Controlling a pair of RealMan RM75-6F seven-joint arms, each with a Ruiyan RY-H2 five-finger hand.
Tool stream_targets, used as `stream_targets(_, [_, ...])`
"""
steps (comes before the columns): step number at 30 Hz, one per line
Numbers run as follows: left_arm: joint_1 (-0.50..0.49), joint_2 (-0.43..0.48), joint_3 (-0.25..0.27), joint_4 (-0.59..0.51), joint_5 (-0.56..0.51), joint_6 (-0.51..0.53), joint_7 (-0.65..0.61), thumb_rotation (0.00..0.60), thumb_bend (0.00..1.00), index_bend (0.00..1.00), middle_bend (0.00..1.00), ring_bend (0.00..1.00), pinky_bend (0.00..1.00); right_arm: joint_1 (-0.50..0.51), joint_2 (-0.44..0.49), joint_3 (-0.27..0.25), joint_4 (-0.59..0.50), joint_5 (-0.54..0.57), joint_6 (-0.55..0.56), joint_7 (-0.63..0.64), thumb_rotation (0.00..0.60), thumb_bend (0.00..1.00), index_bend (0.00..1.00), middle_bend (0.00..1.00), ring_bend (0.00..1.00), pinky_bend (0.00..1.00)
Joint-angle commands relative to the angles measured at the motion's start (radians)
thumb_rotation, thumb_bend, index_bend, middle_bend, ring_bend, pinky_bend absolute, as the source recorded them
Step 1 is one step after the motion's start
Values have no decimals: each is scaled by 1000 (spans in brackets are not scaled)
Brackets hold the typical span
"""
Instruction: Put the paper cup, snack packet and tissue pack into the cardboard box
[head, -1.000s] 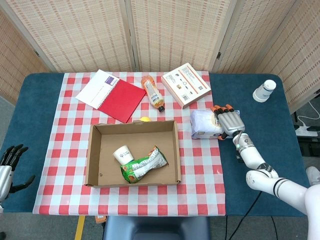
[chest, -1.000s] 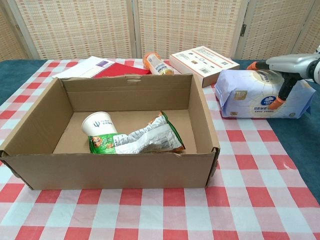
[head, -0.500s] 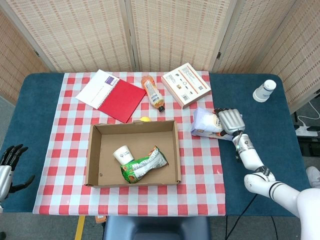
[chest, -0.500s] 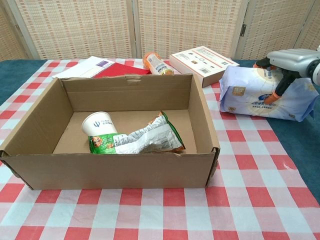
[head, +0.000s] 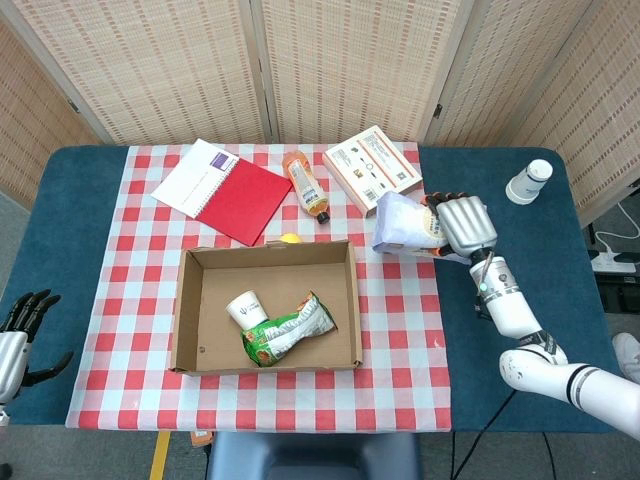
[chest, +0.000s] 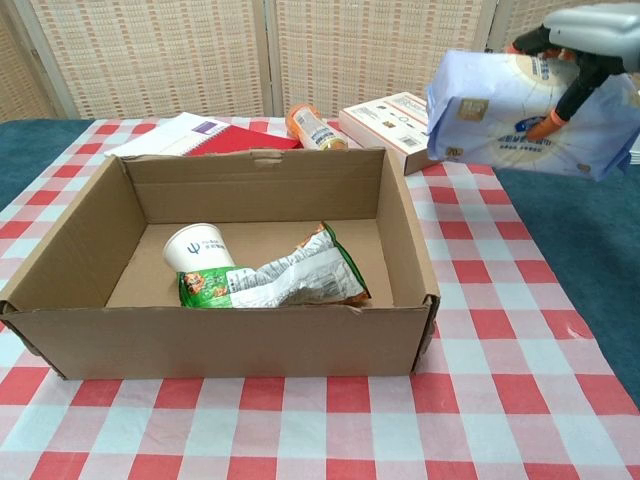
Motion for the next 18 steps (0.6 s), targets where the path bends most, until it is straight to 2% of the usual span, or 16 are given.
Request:
stream_targets(1, [1, 0, 0, -1, 7, 10, 0, 600, 242, 145, 47, 0, 287, 30, 93, 58, -167, 50, 48, -126, 600, 189, 791, 440, 445, 620])
stream_targets(9, [5, 3, 1, -4, 14, 21, -8, 600, 242, 144, 47, 0, 286, 119, 123, 114, -372, 100, 89, -294, 600, 189, 808, 456, 462, 627])
stream_targets(12, [5, 4, 1, -4, 16, 23, -11, 600, 242, 144, 47, 0, 286, 154, 93, 120, -429, 123, 103, -334, 600, 189, 811, 459, 467, 632])
stream_targets(18, [4, 4, -1, 5, 7, 16, -23, 600, 243, 144, 47, 0, 286, 208, 7, 94, -491, 124, 121, -387, 600, 189, 816, 465, 474, 638])
